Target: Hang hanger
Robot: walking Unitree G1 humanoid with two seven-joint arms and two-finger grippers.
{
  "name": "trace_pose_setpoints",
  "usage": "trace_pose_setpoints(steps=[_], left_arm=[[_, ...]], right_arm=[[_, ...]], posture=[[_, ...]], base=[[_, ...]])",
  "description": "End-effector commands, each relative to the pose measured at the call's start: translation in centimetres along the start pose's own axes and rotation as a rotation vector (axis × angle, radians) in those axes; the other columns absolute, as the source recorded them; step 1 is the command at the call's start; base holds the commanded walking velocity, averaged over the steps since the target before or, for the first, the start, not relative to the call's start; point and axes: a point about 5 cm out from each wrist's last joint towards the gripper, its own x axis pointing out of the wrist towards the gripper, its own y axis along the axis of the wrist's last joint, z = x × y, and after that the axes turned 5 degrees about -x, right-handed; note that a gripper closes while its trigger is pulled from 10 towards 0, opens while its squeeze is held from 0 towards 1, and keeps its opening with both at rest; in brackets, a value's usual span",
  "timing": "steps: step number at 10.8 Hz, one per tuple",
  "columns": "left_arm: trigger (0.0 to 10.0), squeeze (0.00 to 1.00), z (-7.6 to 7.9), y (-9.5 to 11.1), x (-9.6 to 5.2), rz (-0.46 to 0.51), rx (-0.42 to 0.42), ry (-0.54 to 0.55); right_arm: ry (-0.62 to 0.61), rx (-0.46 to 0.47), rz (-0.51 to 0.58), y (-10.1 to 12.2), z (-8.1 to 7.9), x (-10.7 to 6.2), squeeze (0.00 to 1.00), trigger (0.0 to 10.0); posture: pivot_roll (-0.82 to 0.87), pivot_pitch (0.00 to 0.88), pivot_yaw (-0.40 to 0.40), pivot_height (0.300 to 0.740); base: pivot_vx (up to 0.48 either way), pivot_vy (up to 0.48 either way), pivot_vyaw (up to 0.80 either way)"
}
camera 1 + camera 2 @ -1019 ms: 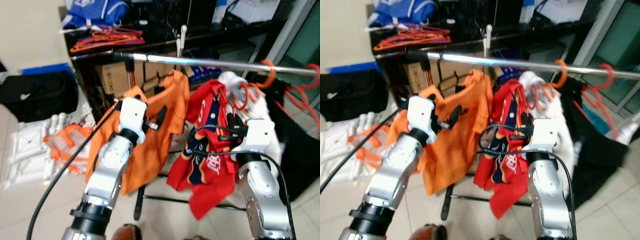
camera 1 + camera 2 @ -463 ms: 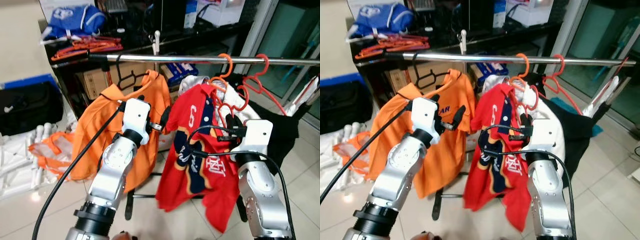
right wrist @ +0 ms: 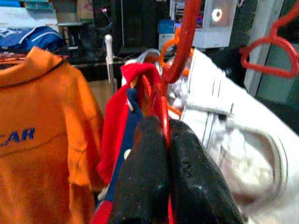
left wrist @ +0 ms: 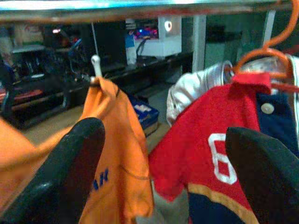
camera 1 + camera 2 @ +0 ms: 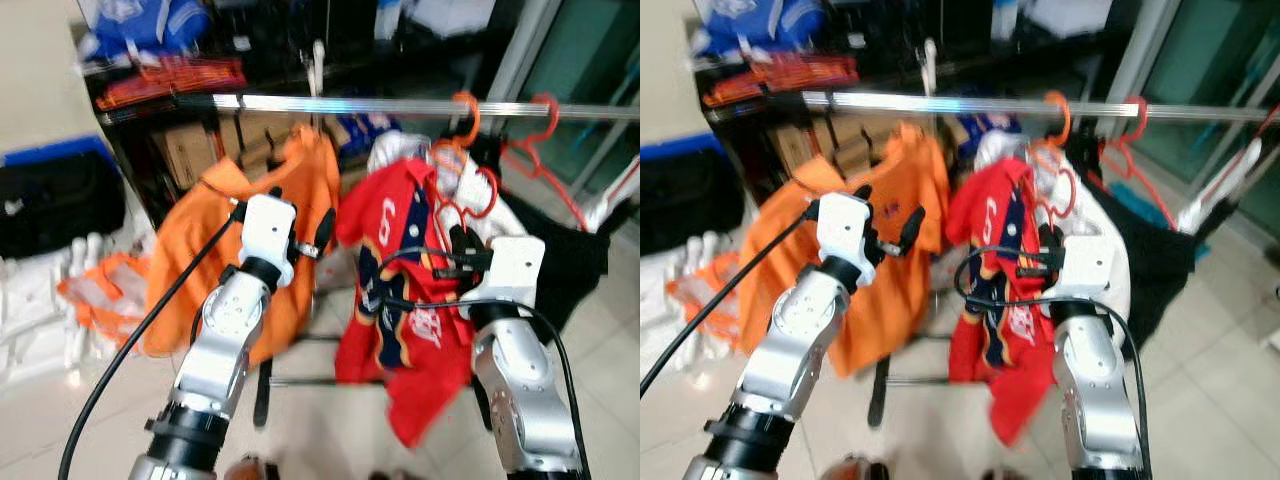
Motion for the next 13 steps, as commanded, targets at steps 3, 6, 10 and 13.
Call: trace_pose_setpoints(steps=[3,6,10,13], left_arm=[[10.0,0.00,0.0,0.0,-0.2,0.006,0.014,0.011],[10.0,0.00,0.1,0.0,-0.3,0.010,0.020,0.009],[10.0,0.00,-0.1,-0.4,0.0,-0.016,0.016,-0.003],[10.0,0.00,-1.6,-0.7,1.2,-0.082,0.091,-0.088]], right_arm=[[0.034,0.016,0.052,0.9,-0.2,0.0,0.00,0.0],[0.048,0.019,0.057,0.9,-0.3,-0.1,0.00,0.0],[0.254,-0.007,0.027,1.1,-1.0,0.3,0.00,0.0],[0.353,-0.050,0.028,1.8,-1.0,1.3,0.00,0.0]], posture=[[0.00,0.000,0.005,0.740],[0.00,0.000,0.006,0.740],[-0.01,0.000,0.006,0.740],[0.01,0.000,-0.001,0.740]], base=[[-0.355,-0.270,0.00],[-0.351,-0.270,0.00],[-0.166,-0.068,0.00],[0.000,0.000,0.00]])
